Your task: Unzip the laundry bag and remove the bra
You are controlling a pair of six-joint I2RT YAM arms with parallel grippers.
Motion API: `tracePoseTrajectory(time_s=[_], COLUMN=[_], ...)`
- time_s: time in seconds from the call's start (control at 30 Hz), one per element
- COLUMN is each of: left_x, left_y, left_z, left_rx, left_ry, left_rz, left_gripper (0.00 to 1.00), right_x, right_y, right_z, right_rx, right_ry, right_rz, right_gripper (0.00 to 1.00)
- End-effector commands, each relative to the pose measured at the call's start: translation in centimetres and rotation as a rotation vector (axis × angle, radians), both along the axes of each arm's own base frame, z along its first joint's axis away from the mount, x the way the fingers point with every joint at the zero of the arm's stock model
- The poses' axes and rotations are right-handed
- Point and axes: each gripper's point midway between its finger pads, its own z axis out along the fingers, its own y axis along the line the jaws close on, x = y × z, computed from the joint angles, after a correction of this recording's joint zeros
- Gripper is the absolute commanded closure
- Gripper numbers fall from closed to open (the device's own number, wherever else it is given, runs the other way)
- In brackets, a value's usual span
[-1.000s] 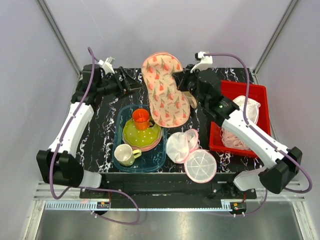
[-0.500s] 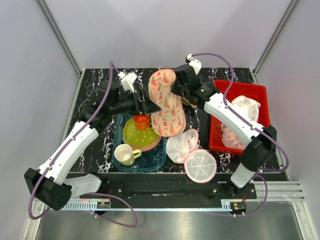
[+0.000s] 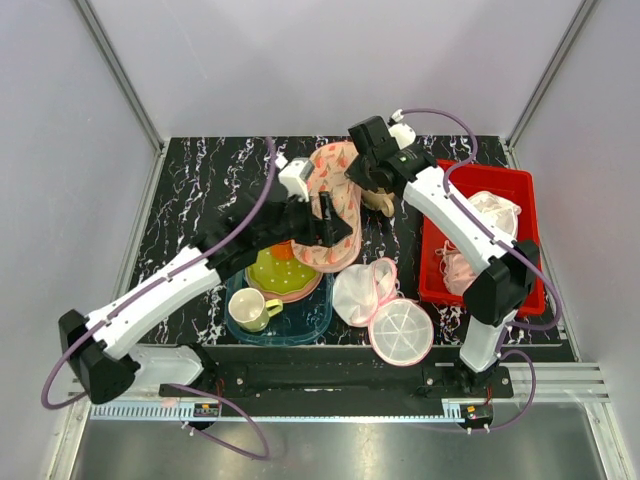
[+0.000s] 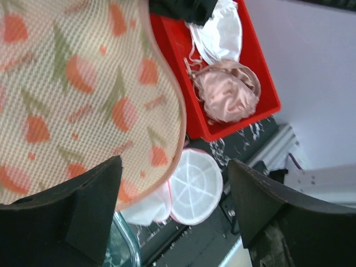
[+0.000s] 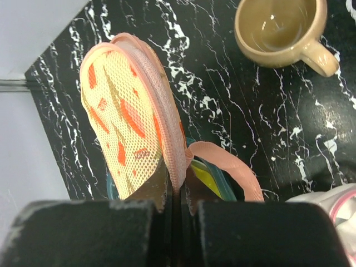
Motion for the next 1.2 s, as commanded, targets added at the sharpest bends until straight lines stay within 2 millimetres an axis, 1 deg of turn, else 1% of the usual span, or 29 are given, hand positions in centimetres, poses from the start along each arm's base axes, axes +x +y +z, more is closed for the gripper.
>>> tracePoseTrajectory(time_s=[0.0,0.03,0.07,0.13,0.17,0.23,0.3,0.33,0.37,0.5,0.63,0.73,0.77,0.8,0.87,0.93,0.97,1.0,1.03,1.07,1.1,1.17], left_x=[3.6,3.8,3.8,3.6,3.8,3.9,3.8,3.8,3.8,3.8,3.4,2.8,2.6,2.5,2.6,2.7,2.8,2.8,2.8,2.9,2.7,2.3], left_y=[0.3,-0.1,-0.4,-1.1,-1.6,-1.8,-1.9,-2.0,-2.3,-2.6,-2.9,-3.5,-3.8,-3.9,-3.6,-3.4,-3.0,-2.8,-2.6,-2.3,-2.2,-2.4], left_z=[2.2,2.0,2.5,2.5,1.8,1.4,0.6,0.6,0.4,-0.3,-1.0,-0.5,-0.8,-0.8,-1.1,-1.0,-0.7,-1.1,-0.9,-0.7,-1.0,-0.7], left_rx=[0.189,0.219,0.221,0.239,0.26,0.295,0.32,0.319,0.321,0.353,0.358,0.327,0.322,0.322,0.341,0.34,0.338,0.348,0.34,0.338,0.341,0.328], left_ry=[-0.205,-0.21,-0.226,-0.244,-0.24,-0.255,-0.257,-0.262,-0.267,-0.278,-0.282,-0.306,-0.315,-0.318,-0.321,-0.331,-0.341,-0.339,-0.346,-0.35,-0.348,-0.351], left_rz=[0.215,0.223,0.223,0.216,0.21,0.213,0.215,0.212,0.211,0.197,0.161,0.104,0.079,0.073,0.075,0.082,0.1,0.107,0.117,0.129,0.125,0.112], left_gripper=[0.21,0.21,0.21,0.21,0.2,0.2,0.19,0.19,0.18,0.18,0.16,0.15,0.15,0.15,0.14,0.13,0.13,0.13,0.13,0.13,0.13,0.12], right_x=[-0.1,-0.1,0.0,0.2,0.2,0.3,0.3,0.3,0.4,0.6,0.3,0.2,0.0,0.1,0.2,0.8,0.8,1.0,1.4,1.1,1.3,1.4], right_y=[0.3,0.2,0.2,-0.2,-0.2,-0.5,-1.1,-1.5,-1.7,-2.7,-2.7,-2.7,-2.4,-2.7,-2.4,-2.9,-2.3,-2.2,-2.6,-2.0,-1.8,-1.5], right_z=[0.5,0.3,0.1,-0.4,-0.5,-0.9,-0.8,-1.3,-0.9,-0.4,0.4,0.8,0.9,1.2,1.5,1.8,1.7,1.8,1.8,1.9,2.2,2.3], right_rx=[0.081,0.086,0.091,0.099,0.102,0.109,0.103,0.098,0.104,0.063,0.072,0.093,0.115,0.132,0.172,0.212,0.249,0.277,0.284,0.31,0.321,0.333], right_ry=[0.044,0.054,0.059,0.075,0.079,0.089,0.079,0.084,0.071,0.041,0.041,0.053,0.066,0.069,0.08,0.088,0.106,0.117,0.118,0.134,0.129,0.134], right_rz=[-0.042,-0.039,-0.037,-0.05,-0.05,-0.054,-0.072,-0.08,-0.083,-0.09,-0.064,-0.046,-0.026,-0.029,-0.006,-0.008,0.022,0.023,0.009,0.034,0.036,0.041], right_gripper=[1.0,1.0,1.0,1.0,1.0,1.0,1.0,1.0,1.0,1.0,1.0,1.0,1.0,1.0,1.0,1.0,1.0,1.0,1.0,1.0,1.0,1.0])
